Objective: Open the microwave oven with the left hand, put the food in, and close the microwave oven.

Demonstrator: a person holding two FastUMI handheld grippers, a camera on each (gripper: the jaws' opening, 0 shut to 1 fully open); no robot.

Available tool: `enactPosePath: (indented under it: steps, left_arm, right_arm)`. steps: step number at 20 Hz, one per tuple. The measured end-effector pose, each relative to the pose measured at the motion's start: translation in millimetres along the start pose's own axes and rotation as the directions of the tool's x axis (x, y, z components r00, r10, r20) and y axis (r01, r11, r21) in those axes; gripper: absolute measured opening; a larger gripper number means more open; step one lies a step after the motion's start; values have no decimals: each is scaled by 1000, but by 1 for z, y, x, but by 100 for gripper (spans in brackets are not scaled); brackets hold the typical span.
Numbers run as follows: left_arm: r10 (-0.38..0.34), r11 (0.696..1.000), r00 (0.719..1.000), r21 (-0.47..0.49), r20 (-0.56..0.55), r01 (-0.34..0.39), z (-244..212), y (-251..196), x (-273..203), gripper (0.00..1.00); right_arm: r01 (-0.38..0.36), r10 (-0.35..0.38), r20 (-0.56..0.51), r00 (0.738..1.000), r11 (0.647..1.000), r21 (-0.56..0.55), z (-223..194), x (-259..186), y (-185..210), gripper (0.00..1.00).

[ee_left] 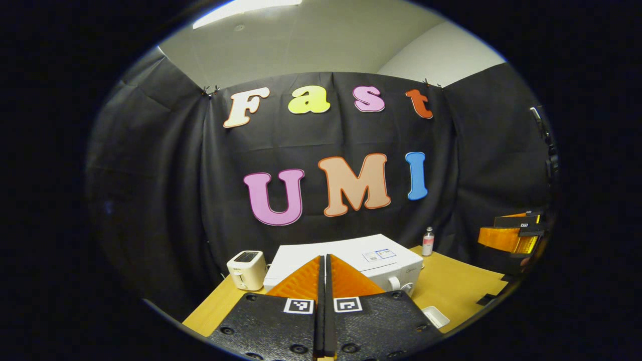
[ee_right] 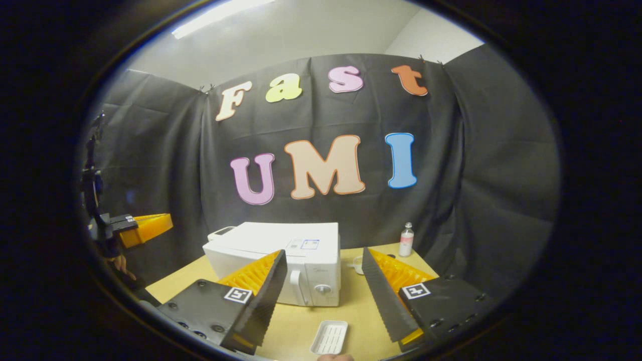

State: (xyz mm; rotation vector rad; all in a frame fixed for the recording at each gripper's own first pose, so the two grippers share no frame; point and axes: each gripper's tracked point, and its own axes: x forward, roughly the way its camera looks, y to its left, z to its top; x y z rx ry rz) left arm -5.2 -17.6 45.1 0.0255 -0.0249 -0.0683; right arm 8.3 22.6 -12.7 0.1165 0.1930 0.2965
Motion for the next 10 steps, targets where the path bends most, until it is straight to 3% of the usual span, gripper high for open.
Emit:
enactPosePath:
  steps: [2, 4, 10]
  left_arm:
    - [-39, 998, 999, -43, 13, 40, 0, -12, -6, 48]
    - [-13, 996, 1000, -83, 2, 13, -2, -8, -13, 96]
    - [-31, 997, 999, -66, -23, 30, -9, -16, -16, 98]
  right_arm:
    - [5, -5, 5, 1000, 1000, -1, 2, -1, -2, 84]
    - [8, -8, 7, 1000, 1000, 1, 5, -2, -3, 84]
    - [21, -21, 11, 1000, 1000, 0, 4, -5, -10, 83]
